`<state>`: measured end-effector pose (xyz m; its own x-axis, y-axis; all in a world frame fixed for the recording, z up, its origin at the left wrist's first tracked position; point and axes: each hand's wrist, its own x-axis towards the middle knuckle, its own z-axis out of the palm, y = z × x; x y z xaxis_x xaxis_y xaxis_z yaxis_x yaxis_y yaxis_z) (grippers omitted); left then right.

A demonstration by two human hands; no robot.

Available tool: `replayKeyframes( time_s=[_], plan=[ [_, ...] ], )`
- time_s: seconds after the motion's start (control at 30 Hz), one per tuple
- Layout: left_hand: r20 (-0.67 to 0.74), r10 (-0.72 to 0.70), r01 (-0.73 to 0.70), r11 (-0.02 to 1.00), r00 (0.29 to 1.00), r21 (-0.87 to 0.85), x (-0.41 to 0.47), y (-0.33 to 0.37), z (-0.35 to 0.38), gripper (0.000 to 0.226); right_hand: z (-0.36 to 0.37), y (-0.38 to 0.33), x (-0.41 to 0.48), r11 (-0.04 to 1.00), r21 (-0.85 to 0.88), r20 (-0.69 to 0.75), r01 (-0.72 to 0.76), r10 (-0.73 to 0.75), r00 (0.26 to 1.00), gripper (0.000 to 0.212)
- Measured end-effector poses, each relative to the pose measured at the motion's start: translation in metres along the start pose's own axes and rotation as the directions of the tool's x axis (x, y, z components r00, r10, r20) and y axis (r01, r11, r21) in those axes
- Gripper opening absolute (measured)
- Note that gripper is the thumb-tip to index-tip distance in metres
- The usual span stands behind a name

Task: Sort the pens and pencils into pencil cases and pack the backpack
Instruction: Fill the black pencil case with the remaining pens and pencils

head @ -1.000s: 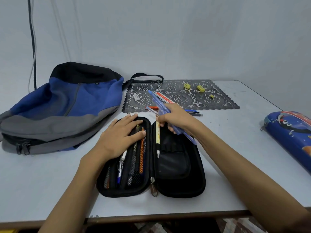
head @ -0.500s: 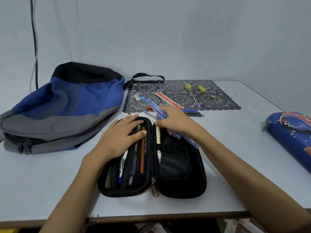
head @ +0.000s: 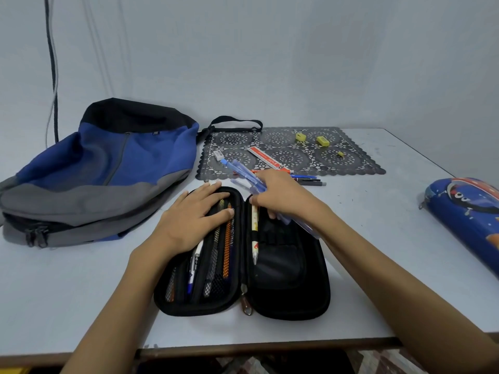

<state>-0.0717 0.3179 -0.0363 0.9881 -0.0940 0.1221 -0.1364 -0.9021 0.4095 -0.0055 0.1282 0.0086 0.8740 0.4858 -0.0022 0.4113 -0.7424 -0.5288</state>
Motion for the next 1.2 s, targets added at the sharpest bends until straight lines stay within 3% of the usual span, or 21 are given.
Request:
replayKeyframes(
  time_s=[0.13, 0.43, 0.53, 0.63, 0.7, 0.8, 0.93, 1.03, 1.2],
  plan=[
    [0.001, 0.005, -0.005, 1.000, 1.000, 0.007, 0.002, -0.003, 0.002, 0.088, 0.004, -0.001, -0.003, 0.995, 0.099, 0.060, -0.023, 0.017, 0.998, 0.011],
    [-0.015, 0.022, -0.022, 1.000, 1.000, 0.009, 0.003, -0.004, 0.002, 0.089, 0.000, 0.003, -0.007, 0.932, 0.351, 0.202, -0.086, 0.015, 0.979, 0.024],
    [-0.014, 0.018, -0.018, 1.000, 1.000, 0.006, 0.002, -0.004, 0.001, 0.091, -0.010, 0.008, -0.006, 0.845, 0.517, 0.280, -0.135, -0.018, 0.960, 0.017],
    [-0.003, 0.011, -0.011, 1.000, 1.000, 0.001, 0.001, -0.002, 0.001, 0.092, -0.019, 0.012, -0.002, 0.719, 0.671, 0.275, -0.181, -0.015, 0.961, 0.015],
    [0.000, 0.006, -0.006, 1.000, 1.000, 0.000, 0.000, -0.001, 0.000, 0.092, -0.023, 0.014, -0.001, 0.687, 0.702, 0.268, -0.189, -0.010, 0.963, 0.016],
    [-0.003, 0.011, -0.011, 1.000, 1.000, -0.001, 0.000, -0.001, 0.000, 0.092, -0.030, 0.017, -0.005, 0.753, 0.651, 0.224, -0.096, -0.069, 0.972, 0.015],
    [0.000, 0.010, -0.010, 1.000, 1.000, -0.001, 0.000, -0.003, 0.001, 0.091, -0.043, 0.023, -0.008, 0.907, 0.403, 0.131, 0.122, -0.189, 0.973, 0.024],
    [-0.003, 0.019, -0.019, 1.000, 1.000, -0.006, 0.001, -0.004, 0.001, 0.091, -0.052, 0.031, -0.009, 0.947, 0.246, 0.213, 0.206, -0.260, 0.942, 0.023],
    [-0.007, 0.013, -0.013, 1.000, 1.000, -0.005, 0.001, -0.004, 0.002, 0.091, -0.080, 0.044, -0.008, 0.967, 0.124, 0.362, 0.221, -0.252, 0.897, 0.016]
  ],
)
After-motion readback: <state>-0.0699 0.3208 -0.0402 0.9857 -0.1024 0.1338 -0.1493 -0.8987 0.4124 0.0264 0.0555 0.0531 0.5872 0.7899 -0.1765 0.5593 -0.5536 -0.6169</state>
